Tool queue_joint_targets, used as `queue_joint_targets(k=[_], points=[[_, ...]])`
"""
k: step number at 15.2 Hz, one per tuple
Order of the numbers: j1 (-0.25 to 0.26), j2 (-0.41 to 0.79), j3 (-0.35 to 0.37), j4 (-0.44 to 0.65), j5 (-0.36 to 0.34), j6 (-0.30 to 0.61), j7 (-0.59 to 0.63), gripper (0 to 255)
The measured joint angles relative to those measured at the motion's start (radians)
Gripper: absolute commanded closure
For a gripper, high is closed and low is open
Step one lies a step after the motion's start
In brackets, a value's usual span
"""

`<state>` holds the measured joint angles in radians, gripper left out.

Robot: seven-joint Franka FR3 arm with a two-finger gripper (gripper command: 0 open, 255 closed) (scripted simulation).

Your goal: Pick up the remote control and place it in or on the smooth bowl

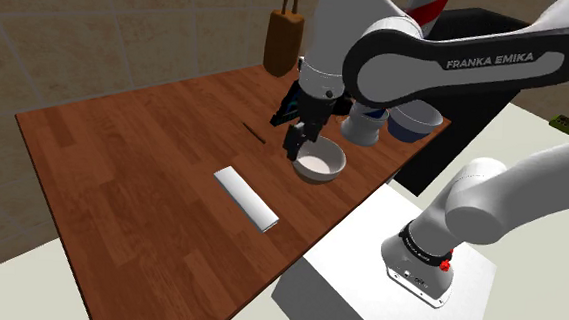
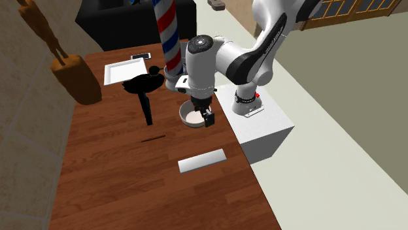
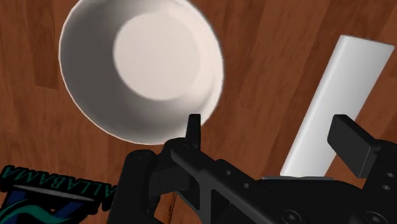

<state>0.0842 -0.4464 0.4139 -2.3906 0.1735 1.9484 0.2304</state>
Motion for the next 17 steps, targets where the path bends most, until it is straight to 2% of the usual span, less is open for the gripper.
queue_joint_targets(k=[4,10,13,17], points=[[-0.001,0.121,0.076,0.032,-0.02,0.098,0.091,0],[-0.006,0.36,0.181,0.126,-0.137,0.236,0.271,0],[0.001,0.456,0.202,0.168,-0.205,0.278,0.346,0],[0.005,0.503,0.203,0.157,-0.243,0.328,0.378,0]])
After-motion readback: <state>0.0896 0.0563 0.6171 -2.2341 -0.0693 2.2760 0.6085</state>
